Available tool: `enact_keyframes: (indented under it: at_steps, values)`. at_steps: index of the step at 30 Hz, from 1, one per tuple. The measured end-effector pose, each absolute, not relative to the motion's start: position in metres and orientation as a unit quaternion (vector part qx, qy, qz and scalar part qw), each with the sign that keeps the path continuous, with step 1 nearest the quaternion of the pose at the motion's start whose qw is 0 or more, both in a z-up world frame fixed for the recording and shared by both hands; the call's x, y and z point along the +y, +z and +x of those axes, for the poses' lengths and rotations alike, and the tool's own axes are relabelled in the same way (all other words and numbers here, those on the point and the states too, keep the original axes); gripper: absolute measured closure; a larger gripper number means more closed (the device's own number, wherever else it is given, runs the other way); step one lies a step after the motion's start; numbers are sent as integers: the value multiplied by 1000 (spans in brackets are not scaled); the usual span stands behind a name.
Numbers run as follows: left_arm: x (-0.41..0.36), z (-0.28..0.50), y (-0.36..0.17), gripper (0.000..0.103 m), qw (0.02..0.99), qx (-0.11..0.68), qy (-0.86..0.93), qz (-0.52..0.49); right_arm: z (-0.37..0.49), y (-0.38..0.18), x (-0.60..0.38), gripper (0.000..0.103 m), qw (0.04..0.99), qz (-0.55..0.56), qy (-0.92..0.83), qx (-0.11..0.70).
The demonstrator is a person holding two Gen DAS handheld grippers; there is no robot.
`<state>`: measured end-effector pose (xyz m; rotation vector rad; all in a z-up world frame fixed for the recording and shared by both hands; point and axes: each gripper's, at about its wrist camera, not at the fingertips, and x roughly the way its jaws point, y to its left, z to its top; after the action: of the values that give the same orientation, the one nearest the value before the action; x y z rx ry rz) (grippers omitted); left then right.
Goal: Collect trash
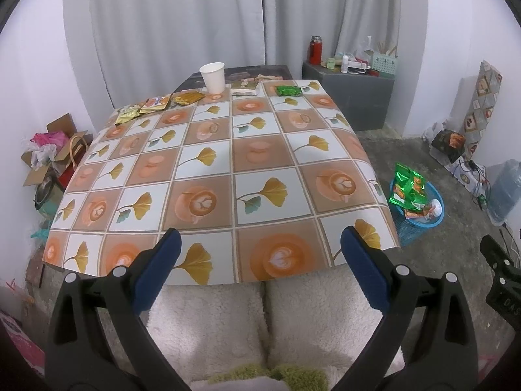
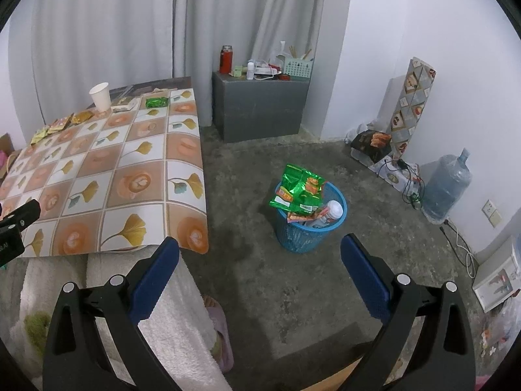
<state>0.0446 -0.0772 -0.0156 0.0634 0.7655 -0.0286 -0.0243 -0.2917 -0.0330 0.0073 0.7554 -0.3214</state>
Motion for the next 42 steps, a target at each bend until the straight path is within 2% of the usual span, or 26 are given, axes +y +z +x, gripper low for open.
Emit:
enact_keyframes:
  at_steps: [42]
  values:
    - [-86, 46, -18, 9, 923, 381, -33, 43, -28, -33, -303, 6, 916, 9, -159, 367]
